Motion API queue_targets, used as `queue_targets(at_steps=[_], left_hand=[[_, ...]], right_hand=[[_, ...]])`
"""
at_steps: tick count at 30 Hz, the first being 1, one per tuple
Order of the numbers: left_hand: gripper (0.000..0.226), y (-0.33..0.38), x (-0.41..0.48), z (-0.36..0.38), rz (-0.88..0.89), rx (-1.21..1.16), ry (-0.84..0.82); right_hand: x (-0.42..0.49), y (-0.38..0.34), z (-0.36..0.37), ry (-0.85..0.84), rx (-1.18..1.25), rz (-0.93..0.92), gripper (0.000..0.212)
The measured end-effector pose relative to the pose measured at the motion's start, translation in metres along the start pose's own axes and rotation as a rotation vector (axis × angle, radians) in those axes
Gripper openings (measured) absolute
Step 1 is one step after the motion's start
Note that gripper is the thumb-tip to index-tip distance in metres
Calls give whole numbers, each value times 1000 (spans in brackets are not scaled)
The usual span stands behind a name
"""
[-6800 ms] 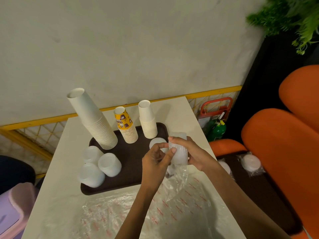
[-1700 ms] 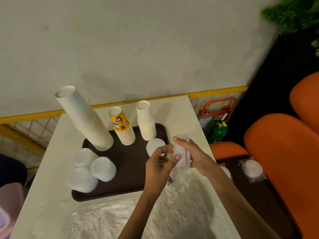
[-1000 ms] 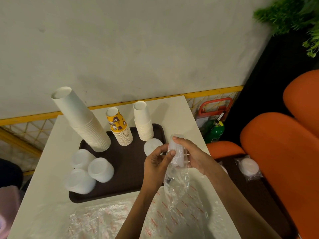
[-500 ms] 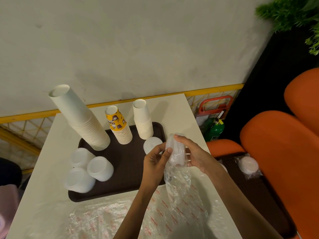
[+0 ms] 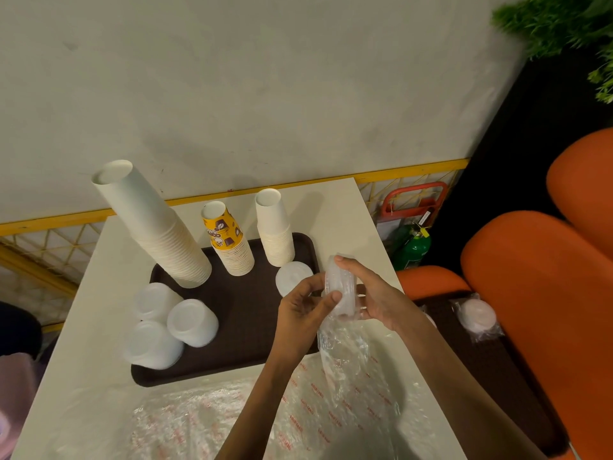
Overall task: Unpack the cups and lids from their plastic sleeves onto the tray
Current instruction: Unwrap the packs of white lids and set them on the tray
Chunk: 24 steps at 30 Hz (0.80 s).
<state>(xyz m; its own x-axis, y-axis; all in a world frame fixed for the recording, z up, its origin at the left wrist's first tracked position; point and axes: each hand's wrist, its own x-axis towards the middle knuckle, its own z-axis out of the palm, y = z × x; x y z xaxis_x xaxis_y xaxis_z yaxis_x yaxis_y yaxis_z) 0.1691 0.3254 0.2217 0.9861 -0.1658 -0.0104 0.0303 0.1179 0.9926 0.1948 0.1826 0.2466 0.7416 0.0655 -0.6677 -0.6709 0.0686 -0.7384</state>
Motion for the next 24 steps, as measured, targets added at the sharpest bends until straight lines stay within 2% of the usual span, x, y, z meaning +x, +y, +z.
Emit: queue_targets(at_steps=[3, 8, 12, 16, 24], left_hand=[[29, 1, 1, -1, 6, -5, -16], [24, 2, 3, -1, 1, -10, -29], [25, 4, 4, -1, 11, 7, -28], [25, 4, 3, -1, 7, 20, -21], [23, 10, 2, 3, -28, -2, -10]], right_hand=[[0, -2, 0, 5, 8, 18, 74], [1, -3, -2, 8, 3, 18, 73], [0, -3, -2, 7, -10, 11, 85], [-1, -3, -2, 18, 0, 6, 72], [-3, -2, 1, 41, -86, -75, 60]])
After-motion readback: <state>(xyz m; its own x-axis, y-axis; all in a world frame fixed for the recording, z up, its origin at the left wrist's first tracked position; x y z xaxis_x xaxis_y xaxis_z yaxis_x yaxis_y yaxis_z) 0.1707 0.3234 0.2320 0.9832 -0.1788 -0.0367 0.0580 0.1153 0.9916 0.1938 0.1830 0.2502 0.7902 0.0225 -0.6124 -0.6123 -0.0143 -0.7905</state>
